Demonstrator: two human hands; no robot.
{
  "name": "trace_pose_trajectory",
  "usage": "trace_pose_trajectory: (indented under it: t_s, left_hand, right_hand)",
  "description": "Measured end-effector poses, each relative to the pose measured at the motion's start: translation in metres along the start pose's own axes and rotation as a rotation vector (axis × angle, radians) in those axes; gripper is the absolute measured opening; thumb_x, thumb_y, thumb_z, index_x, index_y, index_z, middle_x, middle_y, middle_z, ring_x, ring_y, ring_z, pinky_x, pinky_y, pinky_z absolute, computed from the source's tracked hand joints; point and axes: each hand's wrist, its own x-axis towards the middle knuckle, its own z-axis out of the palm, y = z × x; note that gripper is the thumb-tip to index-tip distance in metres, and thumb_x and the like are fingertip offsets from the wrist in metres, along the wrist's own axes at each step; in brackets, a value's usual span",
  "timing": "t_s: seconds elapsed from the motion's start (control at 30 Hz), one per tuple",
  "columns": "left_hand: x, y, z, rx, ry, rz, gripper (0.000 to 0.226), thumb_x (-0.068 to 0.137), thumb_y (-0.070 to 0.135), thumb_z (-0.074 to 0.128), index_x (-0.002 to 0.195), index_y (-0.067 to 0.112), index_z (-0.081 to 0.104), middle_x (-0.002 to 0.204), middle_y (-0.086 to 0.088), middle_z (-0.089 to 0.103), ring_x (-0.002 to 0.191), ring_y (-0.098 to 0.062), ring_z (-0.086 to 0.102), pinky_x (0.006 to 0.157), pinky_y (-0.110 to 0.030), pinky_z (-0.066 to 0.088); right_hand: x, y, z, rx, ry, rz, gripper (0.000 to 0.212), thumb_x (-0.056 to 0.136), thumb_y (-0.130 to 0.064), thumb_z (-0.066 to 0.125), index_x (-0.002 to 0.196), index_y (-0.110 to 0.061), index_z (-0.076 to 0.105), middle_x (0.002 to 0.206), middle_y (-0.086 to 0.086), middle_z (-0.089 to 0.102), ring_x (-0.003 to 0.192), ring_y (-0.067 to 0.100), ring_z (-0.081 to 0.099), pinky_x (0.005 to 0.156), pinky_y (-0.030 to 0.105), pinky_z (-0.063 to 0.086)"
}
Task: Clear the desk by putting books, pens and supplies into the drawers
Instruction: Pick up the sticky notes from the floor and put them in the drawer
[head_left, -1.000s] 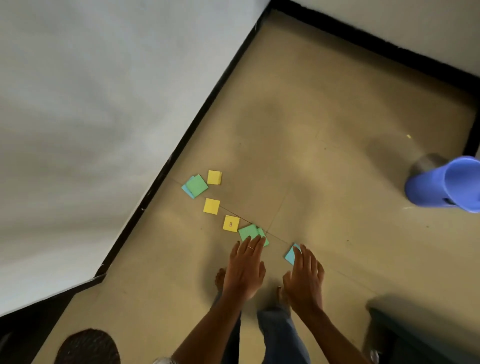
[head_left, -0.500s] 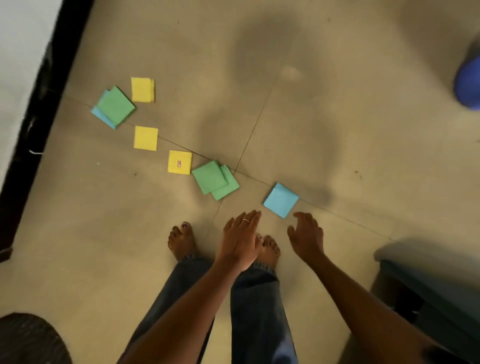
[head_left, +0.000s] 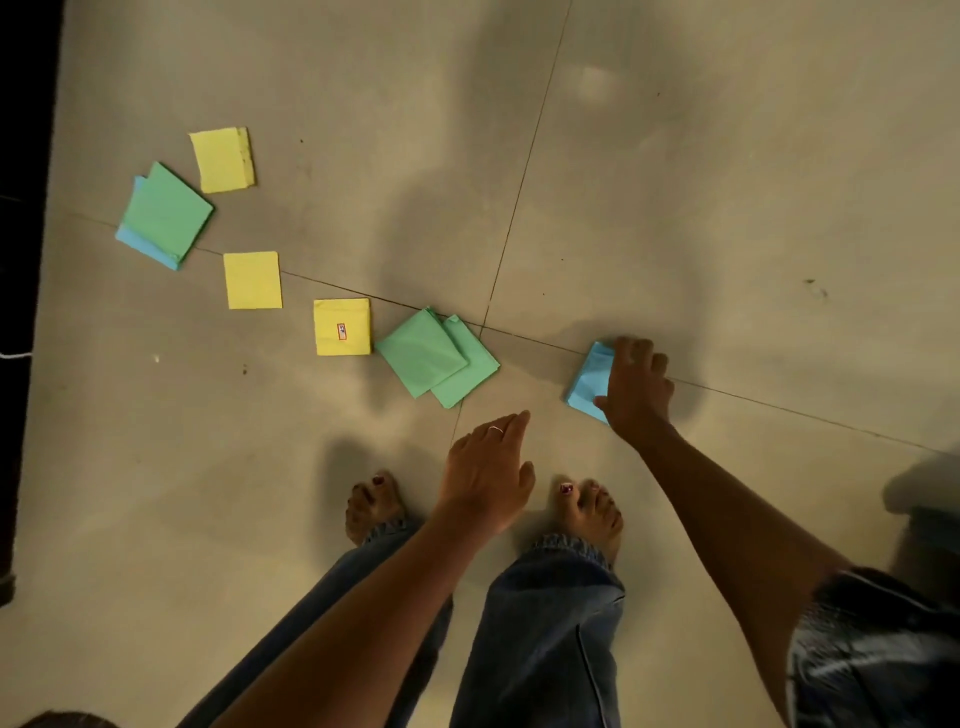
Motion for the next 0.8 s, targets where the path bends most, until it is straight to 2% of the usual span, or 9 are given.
trace_pose_trajectory:
  t_s: [0.1,0.27,0.37,0.43,0.5,0.6,0.67,0.73,0.8]
  left_hand:
    - [0.001,-0.01,0.0,-0.013,-0.037,-0.033,0.059,0.097,0.033,0.041,0.15,0.02,0.017,0.149,-0.002,0.034,0.132,-0.018,0.039,0.105,-0.035,0.035]
    - [-0.006,-0.02,-0.001,-0.091,-0.09,-0.117,0.057,0.097,0.033,0.041,0.149,0.02,0.021,0.147,-0.004,0.038,0.131,-0.022,0.04,0.102,-0.038,0.039]
    - [-0.018,-0.017,-0.004,-0.186,-0.102,-0.154,0.055,0.097,0.033,0.043,0.147,0.02,0.025,0.146,-0.005,0.04,0.13,-0.022,0.041,0.102,-0.039,0.04]
    - [-0.028,-0.013,-0.009,-0.279,-0.109,-0.179,0.053,0.096,0.033,0.044,0.145,0.019,0.028,0.143,-0.005,0.044,0.127,-0.022,0.045,0.1,-0.038,0.042]
    - [-0.036,-0.008,-0.015,-0.379,-0.131,-0.216,0.049,0.096,0.034,0.044,0.142,0.019,0.034,0.14,-0.004,0.047,0.123,-0.022,0.049,0.099,-0.037,0.042]
    - [-0.05,-0.002,-0.03,-0.604,-0.171,-0.301,0.045,0.097,0.039,0.043,0.136,0.016,0.043,0.137,-0.005,0.052,0.12,-0.021,0.052,0.098,-0.033,0.041]
    - [-0.055,0.004,-0.042,-0.854,-0.174,-0.402,0.054,0.094,0.05,0.043,0.134,0.013,0.046,0.131,-0.009,0.056,0.114,-0.024,0.056,0.091,-0.034,0.045]
    - [-0.06,0.006,-0.059,-1.179,-0.145,-0.538,0.062,0.091,0.057,0.043,0.136,0.014,0.04,0.128,-0.006,0.055,0.106,-0.02,0.058,0.078,-0.029,0.048]
    - [-0.067,0.004,-0.078,-1.505,-0.117,-0.633,0.057,0.092,0.053,0.046,0.137,0.02,0.035,0.128,-0.003,0.051,0.111,-0.018,0.054,0.085,-0.03,0.046]
  right_hand:
    - [0.005,-0.002,0.009,-0.131,0.061,0.07,0.082,0.073,-0.035,0.076,0.135,-0.007,0.028,0.129,0.017,0.039,0.117,0.032,0.04,0.086,0.045,0.044]
    - [0.001,0.006,0.004,-0.043,0.039,0.121,0.044,0.083,-0.034,0.066,0.118,-0.011,0.055,0.121,0.015,0.043,0.115,0.034,0.038,0.089,0.041,0.034]
    - [-0.021,-0.001,-0.005,0.073,0.056,0.047,0.031,0.083,-0.027,0.066,0.108,-0.012,0.058,0.113,0.013,0.053,0.107,0.03,0.048,0.089,0.04,0.033]
    - [-0.043,-0.009,-0.015,0.311,0.007,0.035,0.026,0.081,-0.02,0.068,0.102,-0.01,0.056,0.102,0.011,0.062,0.099,0.03,0.057,0.086,0.037,0.036]
    - [-0.063,-0.018,-0.026,0.65,-0.074,0.086,0.032,0.076,-0.013,0.072,0.102,-0.005,0.055,0.098,0.013,0.061,0.096,0.033,0.06,0.078,0.037,0.045]
    - [-0.095,-0.04,-0.05,1.085,-0.213,0.211,0.04,0.072,-0.005,0.076,0.107,-0.007,0.055,0.11,0.016,0.063,0.098,0.032,0.061,0.085,0.047,0.053]
    - [-0.112,-0.057,-0.062,1.34,-0.324,0.248,0.037,0.074,0.003,0.072,0.106,-0.01,0.057,0.114,0.018,0.063,0.096,0.032,0.062,0.086,0.05,0.053]
    - [-0.13,-0.077,-0.078,1.582,-0.445,0.228,0.029,0.081,0.009,0.061,0.102,-0.011,0.058,0.105,0.015,0.064,0.088,0.027,0.063,0.077,0.042,0.055]
    - [-0.145,-0.098,-0.092,1.728,-0.522,0.185,0.025,0.085,0.009,0.054,0.103,-0.01,0.057,0.098,0.011,0.064,0.084,0.022,0.062,0.068,0.034,0.056]
